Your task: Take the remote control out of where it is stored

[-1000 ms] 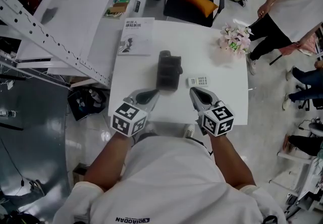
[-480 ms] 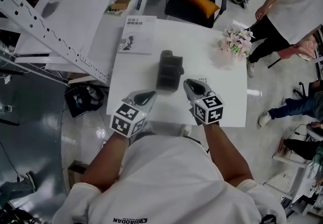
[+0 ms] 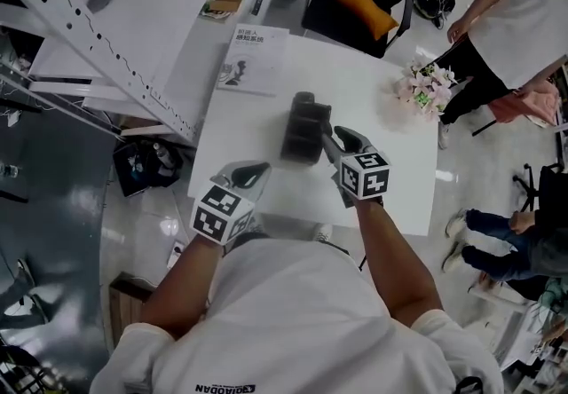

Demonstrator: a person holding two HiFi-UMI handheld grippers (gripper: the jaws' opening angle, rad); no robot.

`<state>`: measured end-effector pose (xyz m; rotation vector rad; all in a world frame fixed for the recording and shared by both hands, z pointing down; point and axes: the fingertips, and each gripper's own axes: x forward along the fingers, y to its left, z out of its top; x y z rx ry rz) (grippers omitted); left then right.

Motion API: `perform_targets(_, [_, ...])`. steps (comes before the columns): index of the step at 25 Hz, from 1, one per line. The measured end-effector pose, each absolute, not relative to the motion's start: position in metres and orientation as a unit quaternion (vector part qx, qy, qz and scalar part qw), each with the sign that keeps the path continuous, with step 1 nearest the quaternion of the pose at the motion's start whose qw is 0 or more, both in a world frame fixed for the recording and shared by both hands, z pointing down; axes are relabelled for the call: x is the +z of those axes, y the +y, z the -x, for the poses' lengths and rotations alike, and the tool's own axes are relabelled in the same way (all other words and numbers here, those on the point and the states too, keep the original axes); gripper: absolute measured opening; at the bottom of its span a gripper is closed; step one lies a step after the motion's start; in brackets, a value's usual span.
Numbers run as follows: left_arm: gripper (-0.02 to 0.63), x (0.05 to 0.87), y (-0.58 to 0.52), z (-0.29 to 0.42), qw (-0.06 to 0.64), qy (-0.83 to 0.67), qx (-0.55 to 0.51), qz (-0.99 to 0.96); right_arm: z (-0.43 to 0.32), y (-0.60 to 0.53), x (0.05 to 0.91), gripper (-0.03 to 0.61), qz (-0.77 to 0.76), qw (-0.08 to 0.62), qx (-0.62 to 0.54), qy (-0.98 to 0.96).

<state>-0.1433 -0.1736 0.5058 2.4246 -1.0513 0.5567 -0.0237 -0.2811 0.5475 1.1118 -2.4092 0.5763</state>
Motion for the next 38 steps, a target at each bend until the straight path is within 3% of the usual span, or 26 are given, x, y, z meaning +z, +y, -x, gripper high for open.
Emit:
perform_targets(7, [0.002, 0.504, -0.173, 0.149, 0.221, -0.386, 0.2, -0.873, 0.032, -0.292, 0.558, 0.15, -0.391, 0.222, 0.224, -0.864])
perform_targets(12, [0.002, 0.504, -0.173, 0.148, 0.222, -0.384, 0.2, -0.874, 0.033, -0.291, 0.557, 0.105, -0.389, 0.229, 0.217, -0.866])
perform_targets(38, [0.002, 0.506, -0.182, 0.1, 0.213, -0.36, 0.204, -0.885, -0.029, -0.266, 0.468, 0.092, -0.405, 0.099, 0.229, -0.879])
